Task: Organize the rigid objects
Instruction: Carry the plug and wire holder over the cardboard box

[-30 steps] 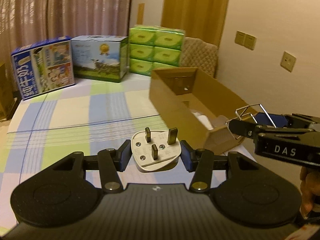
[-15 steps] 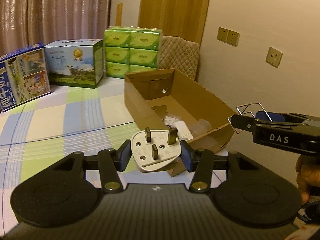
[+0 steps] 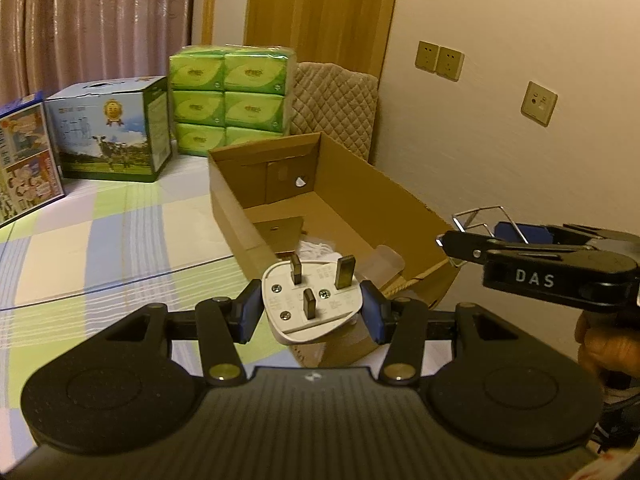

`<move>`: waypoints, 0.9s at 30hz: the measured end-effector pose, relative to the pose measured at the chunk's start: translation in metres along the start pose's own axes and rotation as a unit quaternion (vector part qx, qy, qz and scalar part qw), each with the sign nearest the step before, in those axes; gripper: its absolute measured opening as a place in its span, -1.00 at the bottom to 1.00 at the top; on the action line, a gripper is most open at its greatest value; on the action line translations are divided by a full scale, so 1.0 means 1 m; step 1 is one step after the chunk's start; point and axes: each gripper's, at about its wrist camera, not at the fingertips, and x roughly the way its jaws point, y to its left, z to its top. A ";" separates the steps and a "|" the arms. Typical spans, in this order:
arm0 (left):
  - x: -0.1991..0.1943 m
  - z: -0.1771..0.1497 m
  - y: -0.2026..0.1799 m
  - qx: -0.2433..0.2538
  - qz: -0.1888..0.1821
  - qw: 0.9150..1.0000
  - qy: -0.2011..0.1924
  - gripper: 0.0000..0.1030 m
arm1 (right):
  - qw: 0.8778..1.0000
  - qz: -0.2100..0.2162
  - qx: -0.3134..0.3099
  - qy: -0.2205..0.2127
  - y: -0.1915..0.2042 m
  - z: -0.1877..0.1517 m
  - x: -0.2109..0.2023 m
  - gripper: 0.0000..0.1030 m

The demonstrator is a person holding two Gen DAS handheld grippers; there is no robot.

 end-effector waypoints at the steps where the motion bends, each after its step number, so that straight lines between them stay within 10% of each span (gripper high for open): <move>1: 0.004 0.001 -0.002 0.001 -0.002 1.000 0.001 -0.10 | 1.000 0.001 -0.001 0.001 -0.002 0.001 0.003 0.23; 27: 0.098 0.046 -0.002 0.007 -0.017 0.999 0.031 -0.10 | 0.998 0.017 -0.026 0.051 -0.032 0.025 0.096 0.23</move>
